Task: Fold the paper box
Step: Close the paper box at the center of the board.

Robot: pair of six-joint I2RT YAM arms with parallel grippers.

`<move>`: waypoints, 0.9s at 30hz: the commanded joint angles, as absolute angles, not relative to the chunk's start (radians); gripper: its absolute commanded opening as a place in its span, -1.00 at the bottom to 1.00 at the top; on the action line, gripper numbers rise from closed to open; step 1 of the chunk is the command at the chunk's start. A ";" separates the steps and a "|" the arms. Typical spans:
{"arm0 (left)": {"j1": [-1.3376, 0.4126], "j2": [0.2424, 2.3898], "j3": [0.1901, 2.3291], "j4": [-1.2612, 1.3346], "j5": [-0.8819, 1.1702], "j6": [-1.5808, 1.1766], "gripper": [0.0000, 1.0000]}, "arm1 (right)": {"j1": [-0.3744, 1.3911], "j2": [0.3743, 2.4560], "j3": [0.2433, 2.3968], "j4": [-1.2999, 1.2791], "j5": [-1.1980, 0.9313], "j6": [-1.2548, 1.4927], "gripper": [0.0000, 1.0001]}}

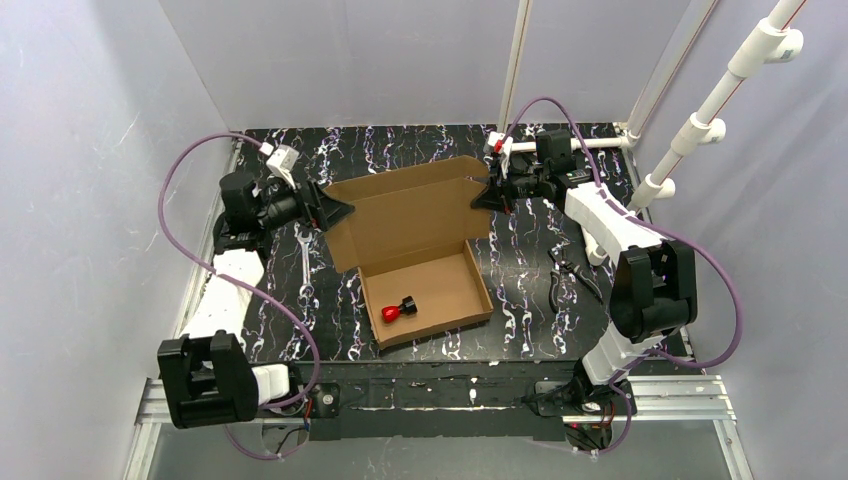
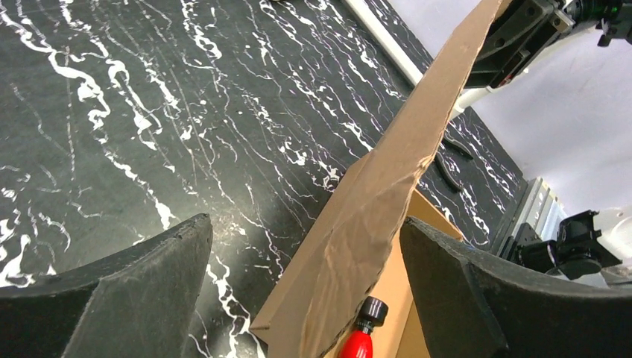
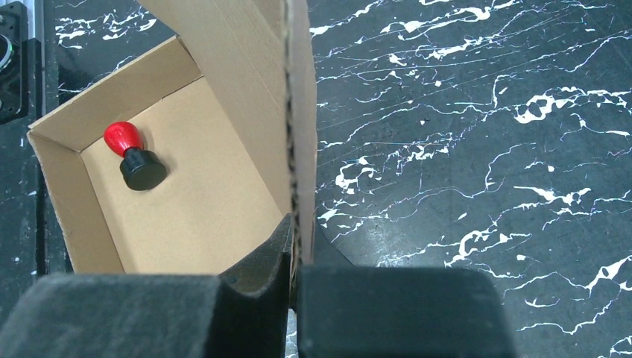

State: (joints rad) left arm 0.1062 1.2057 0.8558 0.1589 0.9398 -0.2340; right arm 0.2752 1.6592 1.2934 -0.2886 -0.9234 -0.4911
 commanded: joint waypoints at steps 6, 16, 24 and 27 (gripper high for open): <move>0.026 1.218 0.880 0.306 0.956 -0.202 0.50 | 0.279 1.636 1.290 -0.260 -0.936 -0.470 -0.97; 0.021 1.271 0.895 0.396 1.015 -0.253 -0.21 | 0.281 1.641 1.290 -0.254 -0.939 -0.459 -0.97; 0.020 1.262 0.880 0.399 1.031 -0.182 -0.99 | 0.279 1.632 1.336 -0.397 -0.966 -0.587 -0.51; 0.021 1.224 0.862 0.398 1.019 -0.114 -1.00 | 0.241 1.569 1.394 -0.665 -0.981 -0.801 0.34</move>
